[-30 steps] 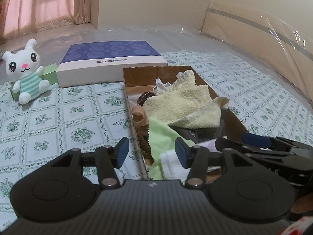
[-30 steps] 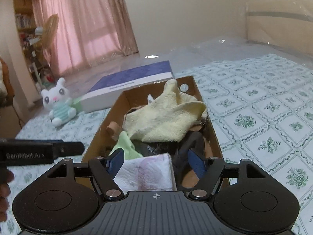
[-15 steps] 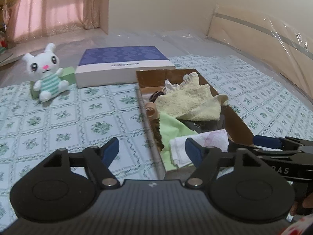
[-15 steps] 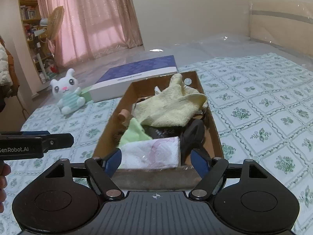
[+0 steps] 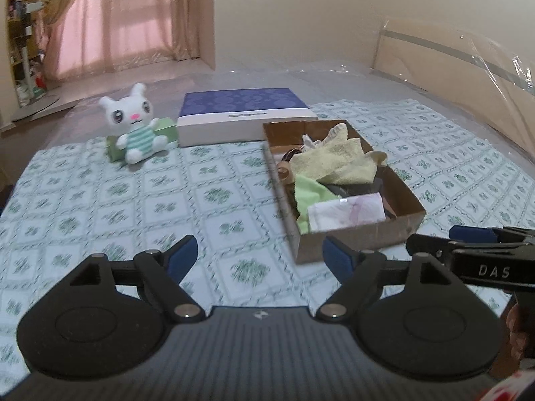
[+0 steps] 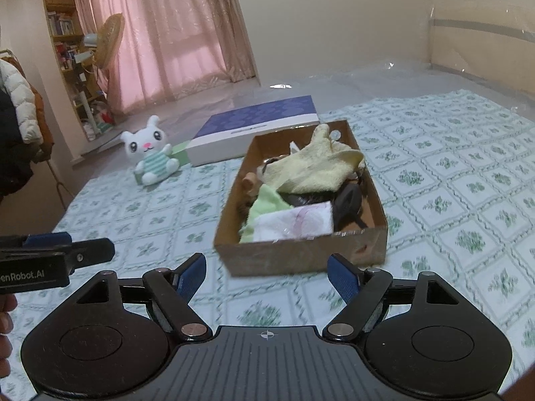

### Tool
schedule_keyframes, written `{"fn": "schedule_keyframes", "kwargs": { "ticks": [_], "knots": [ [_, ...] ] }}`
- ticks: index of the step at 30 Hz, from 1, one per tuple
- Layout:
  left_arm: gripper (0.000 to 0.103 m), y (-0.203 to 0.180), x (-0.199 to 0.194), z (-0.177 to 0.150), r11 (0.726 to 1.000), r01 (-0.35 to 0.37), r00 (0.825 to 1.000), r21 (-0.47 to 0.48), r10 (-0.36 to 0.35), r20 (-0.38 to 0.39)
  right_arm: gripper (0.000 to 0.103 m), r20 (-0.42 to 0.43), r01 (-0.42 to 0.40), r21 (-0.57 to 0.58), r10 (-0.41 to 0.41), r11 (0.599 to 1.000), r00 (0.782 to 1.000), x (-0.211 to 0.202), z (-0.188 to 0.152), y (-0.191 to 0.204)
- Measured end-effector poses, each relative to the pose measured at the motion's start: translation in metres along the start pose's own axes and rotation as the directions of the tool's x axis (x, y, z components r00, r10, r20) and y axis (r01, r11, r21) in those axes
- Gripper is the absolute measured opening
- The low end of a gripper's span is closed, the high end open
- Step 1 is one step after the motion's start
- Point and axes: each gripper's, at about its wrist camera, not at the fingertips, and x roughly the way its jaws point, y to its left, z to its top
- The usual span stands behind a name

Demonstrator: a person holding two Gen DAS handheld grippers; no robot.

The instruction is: Organize soft objects

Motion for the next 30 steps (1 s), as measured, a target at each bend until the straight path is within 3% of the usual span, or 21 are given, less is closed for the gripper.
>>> {"fn": "schedule_keyframes", "kwargs": {
  "ticks": [18, 30],
  "knots": [
    [0.08, 0.021, -0.104, -0.059, 0.991, -0.102, 0.994, -0.089, 0.098, -0.052, 0.079, -0.066, -0.049, -0.059, 0.045, 0.997, 0.997, -0.069, -0.041, 0.051],
    [0.08, 0.029, -0.137, -0.092, 0.981, -0.154, 0.985, -0.118, 0.143, -0.092, 0.079, -0.112, -0.103, -0.131, 0.089, 0.986, 0.99, -0.085, -0.07, 0.076]
  ]
}}
